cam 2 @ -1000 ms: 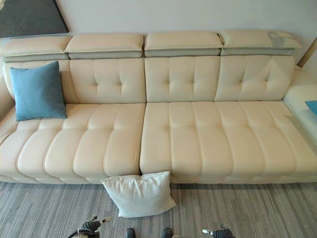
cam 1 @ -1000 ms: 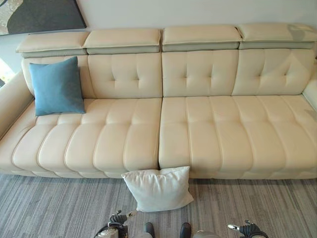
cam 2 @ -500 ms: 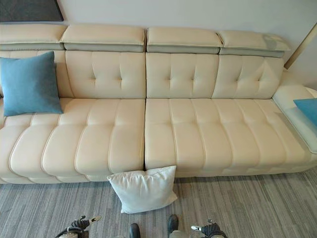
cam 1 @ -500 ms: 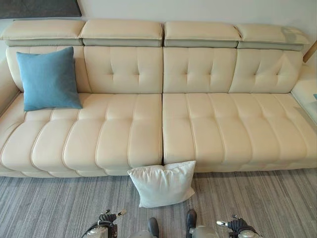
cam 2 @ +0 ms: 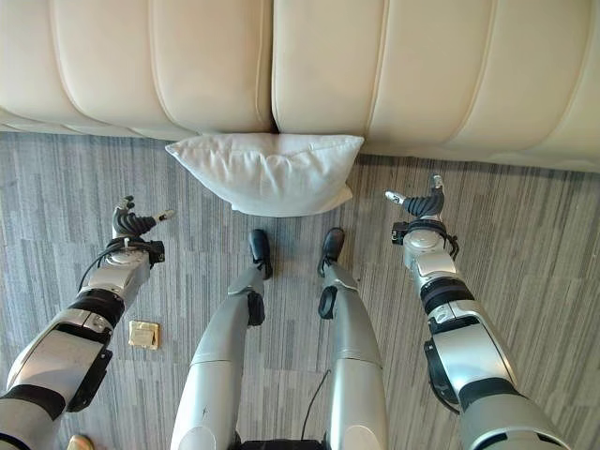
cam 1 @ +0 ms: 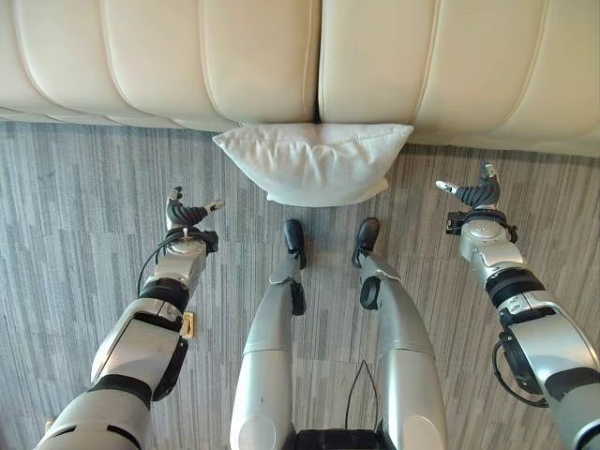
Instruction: Pick up all the scattered cushions and arrange them neatly on the sofa.
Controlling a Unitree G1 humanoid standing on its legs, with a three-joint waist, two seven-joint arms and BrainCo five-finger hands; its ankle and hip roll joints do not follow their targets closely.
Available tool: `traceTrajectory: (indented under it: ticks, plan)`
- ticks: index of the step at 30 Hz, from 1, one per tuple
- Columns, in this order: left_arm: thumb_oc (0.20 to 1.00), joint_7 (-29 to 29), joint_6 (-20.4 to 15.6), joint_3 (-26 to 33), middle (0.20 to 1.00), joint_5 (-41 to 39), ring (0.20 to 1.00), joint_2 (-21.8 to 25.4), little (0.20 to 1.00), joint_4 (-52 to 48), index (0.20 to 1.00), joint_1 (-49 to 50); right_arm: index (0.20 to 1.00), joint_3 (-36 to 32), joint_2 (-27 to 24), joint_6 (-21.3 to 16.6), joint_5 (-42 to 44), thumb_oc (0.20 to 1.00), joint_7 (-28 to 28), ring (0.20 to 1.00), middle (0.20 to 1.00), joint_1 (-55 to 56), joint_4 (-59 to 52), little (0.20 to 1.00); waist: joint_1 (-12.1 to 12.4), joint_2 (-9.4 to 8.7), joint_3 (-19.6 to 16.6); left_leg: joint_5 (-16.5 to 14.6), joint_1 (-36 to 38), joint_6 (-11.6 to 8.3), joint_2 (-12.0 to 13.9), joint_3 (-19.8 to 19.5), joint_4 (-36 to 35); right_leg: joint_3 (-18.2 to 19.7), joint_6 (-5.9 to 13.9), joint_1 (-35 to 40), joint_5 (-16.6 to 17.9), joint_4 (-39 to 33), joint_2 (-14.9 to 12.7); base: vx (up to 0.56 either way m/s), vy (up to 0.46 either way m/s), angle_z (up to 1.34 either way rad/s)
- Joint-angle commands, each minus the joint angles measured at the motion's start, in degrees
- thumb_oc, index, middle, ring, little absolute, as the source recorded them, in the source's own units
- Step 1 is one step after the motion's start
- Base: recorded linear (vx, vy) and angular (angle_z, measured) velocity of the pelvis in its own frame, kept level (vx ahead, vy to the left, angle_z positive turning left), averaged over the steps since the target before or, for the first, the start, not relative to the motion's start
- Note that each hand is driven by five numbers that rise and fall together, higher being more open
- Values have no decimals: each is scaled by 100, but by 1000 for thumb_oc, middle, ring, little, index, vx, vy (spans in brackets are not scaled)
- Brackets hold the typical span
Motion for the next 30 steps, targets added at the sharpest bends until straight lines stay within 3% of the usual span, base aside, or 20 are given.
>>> traceTrajectory:
  ticks: [1, 2, 5, 8, 9, 10, 11, 12, 14, 19, 23, 27, 30]
  plan:
    - [1000, 233, -208, 116, 1000, -454, 1000, -151, 1000, 88, 1000, -135, 1000, 275, 180, -391, 228, 1000, -291, 1000, 1000, -63, -334, 1000, -69, -24, -393, -790, -394, -225, -13, -126, 760, 546, 537, -284, -699, 379, -111, 119, 24, 17]
    - [1000, 220, -227, -129, 1000, -497, 1000, -251, 1000, 10, 1000, -550, 1000, 524, 309, -416, 283, 1000, -313, 1000, 1000, -464, -363, 1000, -88, -34, -394, -880, -903, -204, -50, -128, 1169, 655, 505, -823, -788, 786, -146, 107, 18, 14]
    - [1000, 143, -337, -560, 1000, -614, 1000, -677, 1000, -317, 1000, -1088, 1000, 864, 708, -600, 646, 1000, -183, 1000, 1000, -958, -455, 1000, -106, -30, -394, -1175, -1544, -136, -133, -161, 1942, 831, 428, -1524, -1066, 1583, -137, 99, 24, -1]
    - [1000, 50, -392, -739, 1000, -735, 1000, -867, 1000, -433, 1000, -1370, 1000, 969, 793, -694, 864, 1000, -41, 1000, 1000, -1218, -336, 1000, -106, -19, -394, -1297, -1911, -89, -171, -190, 2362, 909, 384, -1903, -1194, 2007, -162, 73, -13, 1]
    - [1000, -116, -472, -901, 1000, -950, 1000, -1030, 1000, -615, 1000, -1555, 827, 1075, 817, -733, 1033, 827, 123, 827, 827, -1436, -238, 827, -112, -14, -398, -1392, -2148, -50, -221, -217, 2680, 964, 338, -2140, -1300, 2306, -153, 69, -22, 5]
    - [931, -118, -472, -902, 931, -953, 931, -1030, 931, -612, 931, -1566, 702, 1075, 812, -737, 1041, 702, 132, 702, 702, -1452, -223, 702, -114, -11, -406, -1408, -2186, -49, -223, -218, 2716, 967, 338, -2177, -1318, 2343, -158, 64, -23, 8]
    - [620, -195, -472, -994, 620, -994, 620, -1080, 620, -686, 620, -1647, 369, 1091, 832, -774, 1158, 369, 198, 369, 369, -1524, -156, 369, -109, -1, -406, -1447, -2284, -35, -240, -245, 2844, 1003, 313, -2279, -1364, 2470, -148, 49, -18, 10]
    - [517, -293, -479, -1151, 517, -1040, 517, -1168, 517, -838, 517, -1792, 200, 1102, 851, -825, 1251, 200, 248, 200, 200, -1645, -118, 200, -113, 6, -405, -1491, -2422, -15, -271, -278, 2994, 1042, 284, -2421, -1414, 2630, -141, 64, -22, 7]
    - [200, -382, -579, -1294, 200, -1044, 200, -1289, 200, -1128, 200, -1905, 200, 1055, 864, -944, 1480, 200, 359, 200, 200, -1713, -112, 200, -114, 24, -427, -1575, -2630, 13, -298, -302, 3228, 1093, 275, -2641, -1511, 2857, -133, 67, -20, 11]
    - [200, -509, -769, -1389, 200, -1078, 200, -1387, 200, -1625, 200, -1965, 200, 849, 974, -1310, 1835, 200, 542, 200, 200, -1669, -376, 200, -109, 33, -569, -1749, -2969, 58, -335, -297, 3686, 1199, 239, -2996, -1674, 3255, -99, 57, -10, 5]
    - [200, -500, -843, -1411, 200, -1011, 200, -1401, 200, -1952, 200, -1845, 200, 840, 1037, -1409, 1750, 200, 546, 200, 200, -1538, -680, 200, -130, 11, -662, -1760, -2938, 58, -336, -270, 3637, 1208, 243, -2990, -1648, 3217, -69, 9, -3, 0]
    - [200, -421, -969, -1332, 200, -894, 200, -1536, 200, -2498, 200, -1568, 200, 743, 1171, -1473, 1343, 200, 448, 200, 200, -1204, -1155, 200, -185, -10, -847, -1564, -2567, 9, -372, -291, 2971, 1135, 339, -2624, -1401, 2608, -25, -62, -3, -5]
    - [200, -305, -981, -1188, 200, -671, 200, -1755, 200, -2765, 200, -1114, 200, 622, 1337, -1463, 1124, 200, 432, 200, 200, -758, -1488, 200, -207, 1, -934, -1136, -1604, -133, -342, -307, 1694, 977, 477, -1644, -973, 1368, 37, -165, -11, -12]
